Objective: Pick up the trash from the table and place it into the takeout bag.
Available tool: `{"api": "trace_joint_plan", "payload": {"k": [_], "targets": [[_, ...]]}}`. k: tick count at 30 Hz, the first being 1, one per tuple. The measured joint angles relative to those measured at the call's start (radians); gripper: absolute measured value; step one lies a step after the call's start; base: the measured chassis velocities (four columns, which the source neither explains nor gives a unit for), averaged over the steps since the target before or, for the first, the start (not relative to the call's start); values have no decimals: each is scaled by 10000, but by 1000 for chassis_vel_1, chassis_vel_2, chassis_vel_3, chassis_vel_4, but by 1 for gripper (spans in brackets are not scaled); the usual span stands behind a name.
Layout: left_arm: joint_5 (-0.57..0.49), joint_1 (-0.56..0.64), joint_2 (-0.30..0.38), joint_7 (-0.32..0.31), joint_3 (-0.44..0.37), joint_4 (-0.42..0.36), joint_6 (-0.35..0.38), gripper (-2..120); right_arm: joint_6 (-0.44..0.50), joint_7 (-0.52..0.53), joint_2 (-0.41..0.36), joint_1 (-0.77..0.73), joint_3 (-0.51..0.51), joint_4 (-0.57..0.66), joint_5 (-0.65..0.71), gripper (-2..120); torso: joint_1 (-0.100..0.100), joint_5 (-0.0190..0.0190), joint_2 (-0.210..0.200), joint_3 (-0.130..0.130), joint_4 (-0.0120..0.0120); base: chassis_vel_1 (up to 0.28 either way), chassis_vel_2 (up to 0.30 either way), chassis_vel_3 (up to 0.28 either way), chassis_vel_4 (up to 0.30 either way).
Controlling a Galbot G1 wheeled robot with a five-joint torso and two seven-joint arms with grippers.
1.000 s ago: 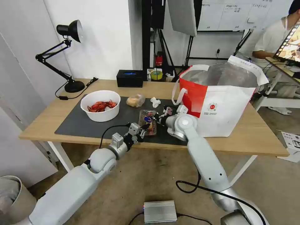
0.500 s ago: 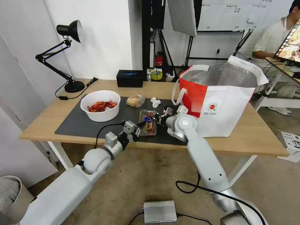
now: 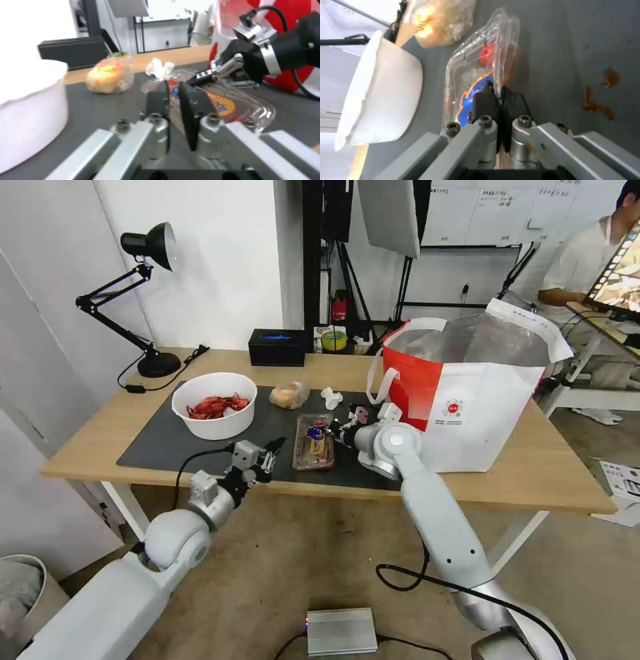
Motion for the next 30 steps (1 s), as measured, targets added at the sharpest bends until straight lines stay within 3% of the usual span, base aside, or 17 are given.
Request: {"api": "trace_joint_plan", "payload": {"k": [3, 6, 7, 9, 11, 21, 30], "targets": [[-7, 606, -313, -7, -660, -378, -1, 33, 12, -64, -72, -53, 1, 206, -43, 0, 0, 0, 0, 0, 1, 0, 0, 0, 0], [-8, 848, -427, -8, -883, -524, -1, 39, 19, -110, -132, -84, 7, 298, -77, 0, 0, 0, 0, 0, 1, 0, 0, 0, 0], [-7, 1059, -534, -10, -1106, -659, 0, 48, 24, -151, -199, -107, 22, 417, -107, 0, 0, 0, 0, 0, 0, 0, 0, 0, 0], [-7, 1076, -543, -11, -1129, -669, -1, 48, 24, -161, -209, -110, 24, 440, -111, 0, -1, 0, 0, 0, 0, 0, 0, 0, 0], [-28, 1267, -616, -28, -1435, -819, 3, 62, 30, -249, -308, -120, 34, 728, -191, 0, 0, 1, 0, 0, 1, 0, 0, 0, 0], [-45, 1712, -883, -46, -1883, -1114, 28, 95, 40, -322, -715, 93, 142, 1815, -156, 0, 0, 1, 0, 0, 1, 0, 0, 0, 0], [-30, 2129, -1000, -49, -2188, -1202, 29, 100, 70, -283, -1233, 691, 572, 3013, 229, 0, 0, 2, 0, 0, 1, 0, 0, 0, 0]]}}
